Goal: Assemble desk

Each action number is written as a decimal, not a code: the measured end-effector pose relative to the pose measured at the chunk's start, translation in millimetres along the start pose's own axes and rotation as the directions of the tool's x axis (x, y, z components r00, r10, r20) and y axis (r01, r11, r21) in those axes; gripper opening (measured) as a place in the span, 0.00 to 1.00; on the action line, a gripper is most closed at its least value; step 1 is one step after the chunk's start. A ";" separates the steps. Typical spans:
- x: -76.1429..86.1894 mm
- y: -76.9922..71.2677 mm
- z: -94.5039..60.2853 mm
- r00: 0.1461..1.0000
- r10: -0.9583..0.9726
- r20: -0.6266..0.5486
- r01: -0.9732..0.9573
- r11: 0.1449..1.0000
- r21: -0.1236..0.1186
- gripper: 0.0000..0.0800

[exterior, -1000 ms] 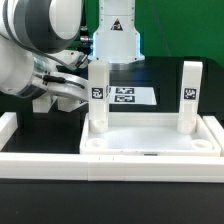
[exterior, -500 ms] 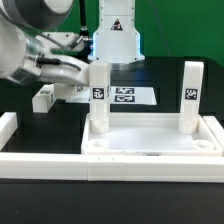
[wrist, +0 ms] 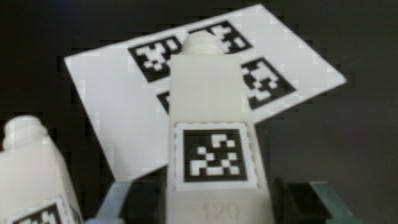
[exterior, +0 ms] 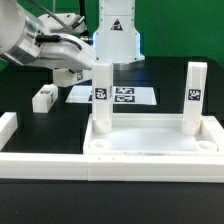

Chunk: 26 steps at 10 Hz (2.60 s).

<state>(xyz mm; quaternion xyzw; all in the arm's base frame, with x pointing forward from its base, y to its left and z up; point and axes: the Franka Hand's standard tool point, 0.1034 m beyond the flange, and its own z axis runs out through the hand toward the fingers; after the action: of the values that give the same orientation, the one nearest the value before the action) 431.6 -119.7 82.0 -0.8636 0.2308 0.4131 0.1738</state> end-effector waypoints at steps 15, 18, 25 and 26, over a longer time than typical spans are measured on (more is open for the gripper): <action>30.8 -56.9 -101.0 0.527 -0.311 -0.791 0.174 0.950 -0.258 0.36; 32.7 -86.1 -115.2 0.518 -0.353 -0.779 0.210 0.936 -0.284 0.36; 34.7 -107.2 -129.9 0.254 -0.387 -0.886 0.155 0.921 -0.358 0.36; 34.9 -106.8 -126.4 0.245 -0.390 -0.887 0.150 0.920 -0.363 0.36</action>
Offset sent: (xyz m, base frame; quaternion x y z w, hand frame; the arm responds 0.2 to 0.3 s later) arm 0.0468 -0.0109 0.0461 -0.0177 0.2013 -0.0804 0.9761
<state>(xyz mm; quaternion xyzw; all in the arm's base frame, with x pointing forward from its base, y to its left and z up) 588.8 -101.6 141.6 -0.9769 0.0917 -0.1923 -0.0166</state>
